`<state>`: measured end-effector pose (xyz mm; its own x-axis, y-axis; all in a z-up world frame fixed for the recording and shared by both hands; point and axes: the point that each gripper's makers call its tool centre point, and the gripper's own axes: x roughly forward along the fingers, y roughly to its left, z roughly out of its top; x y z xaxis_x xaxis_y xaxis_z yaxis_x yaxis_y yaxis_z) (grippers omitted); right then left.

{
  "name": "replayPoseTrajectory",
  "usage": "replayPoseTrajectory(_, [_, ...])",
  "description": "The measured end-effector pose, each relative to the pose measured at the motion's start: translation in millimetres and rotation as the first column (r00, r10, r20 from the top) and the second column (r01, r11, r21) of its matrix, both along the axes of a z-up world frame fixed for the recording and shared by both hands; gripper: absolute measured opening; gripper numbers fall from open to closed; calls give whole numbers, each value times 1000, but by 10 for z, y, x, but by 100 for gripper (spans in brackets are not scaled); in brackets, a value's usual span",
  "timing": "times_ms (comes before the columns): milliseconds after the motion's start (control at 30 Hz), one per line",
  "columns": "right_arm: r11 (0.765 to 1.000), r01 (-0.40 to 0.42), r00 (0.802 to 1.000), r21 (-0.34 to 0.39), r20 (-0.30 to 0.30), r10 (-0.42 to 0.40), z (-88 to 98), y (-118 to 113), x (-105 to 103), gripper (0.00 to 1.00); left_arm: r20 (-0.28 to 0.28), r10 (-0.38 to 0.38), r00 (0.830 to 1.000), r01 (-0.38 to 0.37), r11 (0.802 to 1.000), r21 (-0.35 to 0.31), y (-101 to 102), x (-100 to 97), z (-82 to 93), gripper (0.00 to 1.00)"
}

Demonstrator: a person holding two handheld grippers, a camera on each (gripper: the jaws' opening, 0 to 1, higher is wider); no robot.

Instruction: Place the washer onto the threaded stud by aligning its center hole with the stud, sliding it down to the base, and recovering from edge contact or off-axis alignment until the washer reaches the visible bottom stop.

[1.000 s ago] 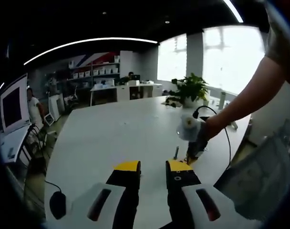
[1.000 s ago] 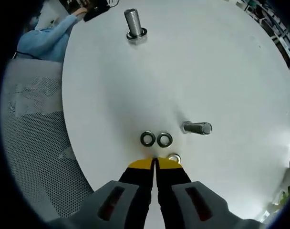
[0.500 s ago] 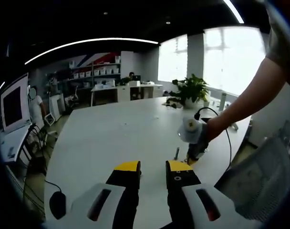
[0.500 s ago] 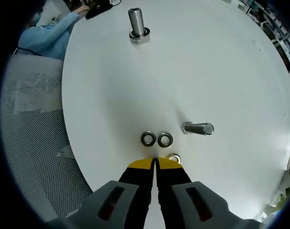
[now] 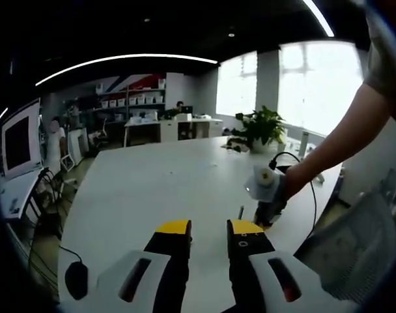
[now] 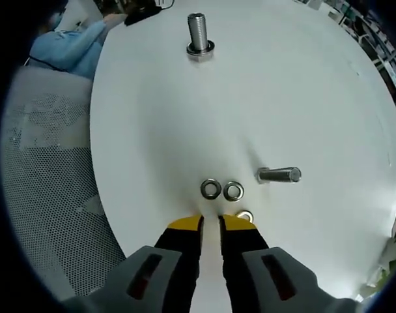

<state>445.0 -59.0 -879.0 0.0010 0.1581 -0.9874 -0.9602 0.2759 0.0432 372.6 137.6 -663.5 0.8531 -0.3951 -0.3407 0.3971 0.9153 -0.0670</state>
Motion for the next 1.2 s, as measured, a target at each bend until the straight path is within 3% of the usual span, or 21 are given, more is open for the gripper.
replayPoseTrajectory(833, [999, 9, 1000, 44, 18, -9, 6, 40, -131, 29, 4, 8, 1000, -8, 1000, 7, 15, -4, -3, 22])
replayPoseTrajectory(1200, [998, 39, 997, 52, 60, -43, 99, -237, -90, 30, 3, 4, 1000, -4, 1000, 19, 5, -6, -14, 22])
